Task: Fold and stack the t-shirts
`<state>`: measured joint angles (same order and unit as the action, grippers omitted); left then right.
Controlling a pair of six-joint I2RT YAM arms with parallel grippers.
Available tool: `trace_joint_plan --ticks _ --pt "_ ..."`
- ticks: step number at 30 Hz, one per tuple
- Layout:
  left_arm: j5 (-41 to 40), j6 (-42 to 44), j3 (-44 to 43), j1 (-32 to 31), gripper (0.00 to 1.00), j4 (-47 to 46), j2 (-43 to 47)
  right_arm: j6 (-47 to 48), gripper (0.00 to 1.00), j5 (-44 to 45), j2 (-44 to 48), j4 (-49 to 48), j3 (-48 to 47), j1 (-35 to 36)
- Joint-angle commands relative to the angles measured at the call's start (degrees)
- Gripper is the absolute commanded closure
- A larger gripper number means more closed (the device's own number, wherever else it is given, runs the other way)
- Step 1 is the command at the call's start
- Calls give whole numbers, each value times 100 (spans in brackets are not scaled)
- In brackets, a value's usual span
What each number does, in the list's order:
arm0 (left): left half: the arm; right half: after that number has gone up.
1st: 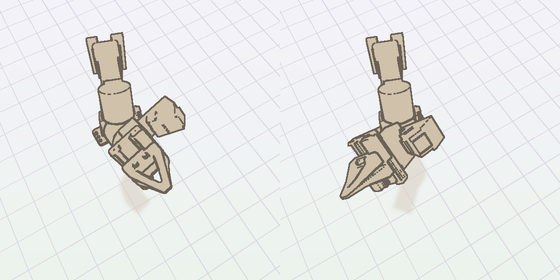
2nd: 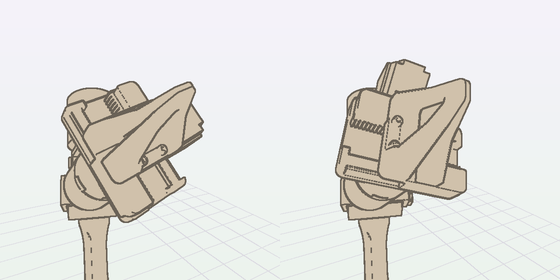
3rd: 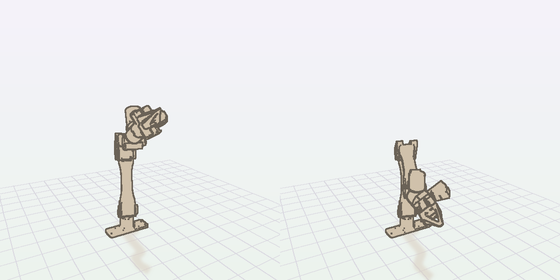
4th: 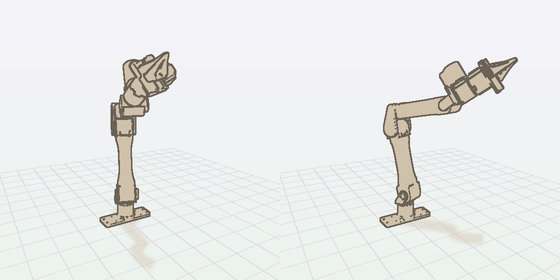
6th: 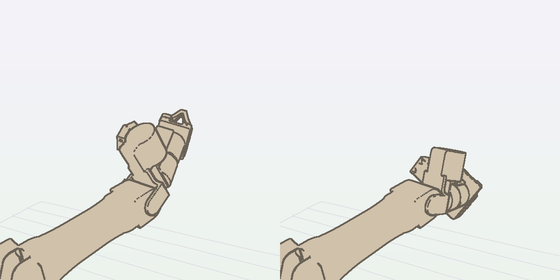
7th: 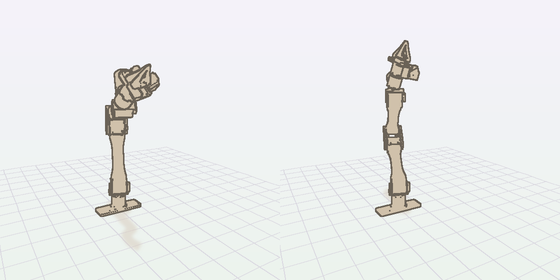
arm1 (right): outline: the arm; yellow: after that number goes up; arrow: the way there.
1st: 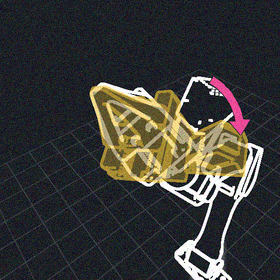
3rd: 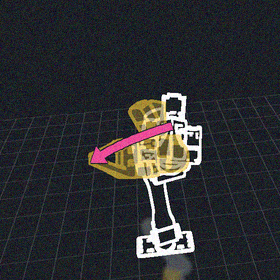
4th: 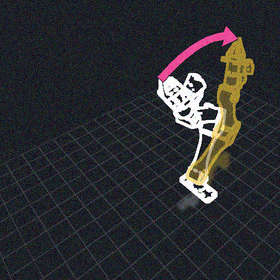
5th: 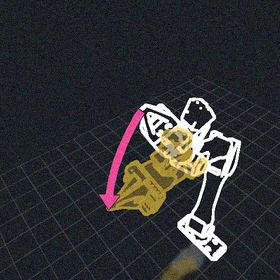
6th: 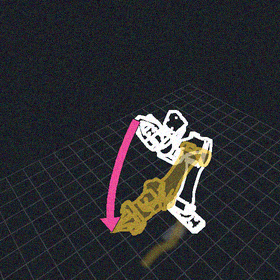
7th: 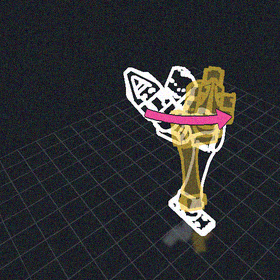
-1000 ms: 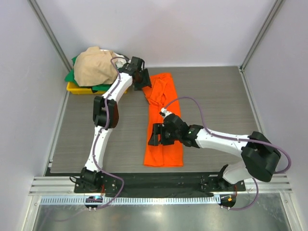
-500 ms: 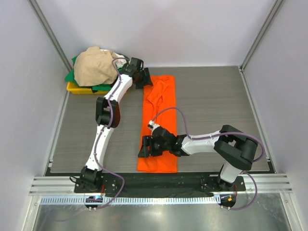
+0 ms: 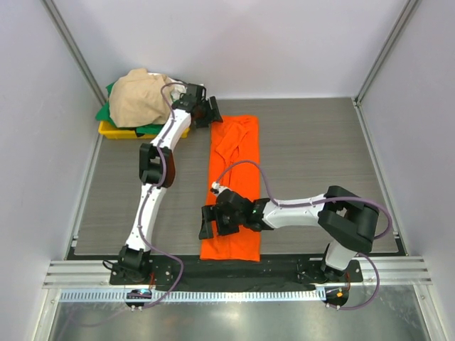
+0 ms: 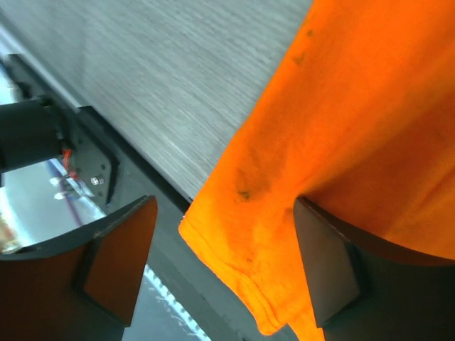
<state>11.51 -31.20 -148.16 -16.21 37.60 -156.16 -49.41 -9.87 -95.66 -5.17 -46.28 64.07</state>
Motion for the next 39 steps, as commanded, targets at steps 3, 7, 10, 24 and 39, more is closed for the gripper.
trace_joint_plan --ticks 3,7,10,24,39 --pt "71 -9 216 91 25 159 1469 1027 9 827 345 2000 -1379 18" --pt "53 -149 840 91 20 467 2641 1320 5 1574 951 3240 -2121 -62" --pt "54 -132 1304 91 16 1062 3553 1058 2 2216 1724 3792 -2061 -79" --pt "-992 -867 8832 -1085 21 1232 9504 -1835 16 2069 4792 3938 1683 17" --pt "-1457 -3287 11537 -3351 29 846 11030 -2934 39 1910 3933 1810 3002 1178"
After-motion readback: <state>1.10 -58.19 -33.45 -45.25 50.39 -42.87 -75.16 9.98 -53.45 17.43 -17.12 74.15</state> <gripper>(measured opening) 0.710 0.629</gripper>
